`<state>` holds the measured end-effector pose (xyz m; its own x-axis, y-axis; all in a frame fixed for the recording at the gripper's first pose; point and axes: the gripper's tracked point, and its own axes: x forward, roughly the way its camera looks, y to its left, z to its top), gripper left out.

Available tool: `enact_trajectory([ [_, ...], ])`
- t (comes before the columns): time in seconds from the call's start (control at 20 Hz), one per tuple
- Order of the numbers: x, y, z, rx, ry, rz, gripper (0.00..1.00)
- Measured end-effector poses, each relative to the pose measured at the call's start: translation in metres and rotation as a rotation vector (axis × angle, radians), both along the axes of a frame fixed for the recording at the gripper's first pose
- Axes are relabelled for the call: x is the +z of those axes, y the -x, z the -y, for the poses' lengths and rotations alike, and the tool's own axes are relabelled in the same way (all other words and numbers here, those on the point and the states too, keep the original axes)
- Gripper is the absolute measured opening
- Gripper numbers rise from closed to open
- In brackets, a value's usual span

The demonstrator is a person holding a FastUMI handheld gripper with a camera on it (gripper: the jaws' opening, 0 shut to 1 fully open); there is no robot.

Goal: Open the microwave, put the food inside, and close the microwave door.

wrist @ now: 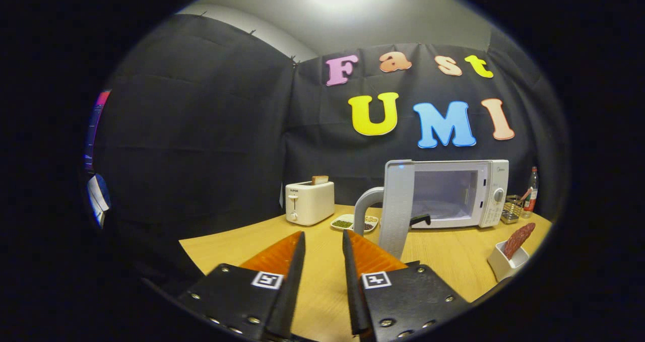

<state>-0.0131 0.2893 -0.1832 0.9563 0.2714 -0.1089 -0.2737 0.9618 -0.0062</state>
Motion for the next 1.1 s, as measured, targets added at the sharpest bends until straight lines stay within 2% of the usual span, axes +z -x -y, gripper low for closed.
enact_trajectory([
  [0.05, 0.009, 0.003, 0.022, -0.022, 0.003, 0.024, 0.62],
  [0.2, 0.021, 0.003, 0.057, -0.015, -0.043, 0.037, 0.68],
  [0.25, 0.023, 0.002, 0.069, -0.011, -0.055, 0.031, 0.76],
  [0.3, 0.026, 0.003, 0.084, -0.017, -0.058, 0.029, 0.80],
  [0.4, 0.030, 0.000, 0.121, -0.060, -0.034, 0.037, 0.84],
  [0.45, 0.030, -0.002, 0.139, -0.077, -0.016, 0.040, 0.90],
  [0.65, 0.018, -0.014, 0.216, -0.127, -0.017, -0.007, 0.90],
  [0.75, 0.013, -0.021, 0.260, -0.191, -0.017, -0.025, 0.89],
  [1.0, -0.014, -0.038, 0.344, -0.307, 0.116, -0.053, 0.90],
  [1.1, -0.032, -0.043, 0.369, -0.329, 0.075, -0.106, 0.90],
])
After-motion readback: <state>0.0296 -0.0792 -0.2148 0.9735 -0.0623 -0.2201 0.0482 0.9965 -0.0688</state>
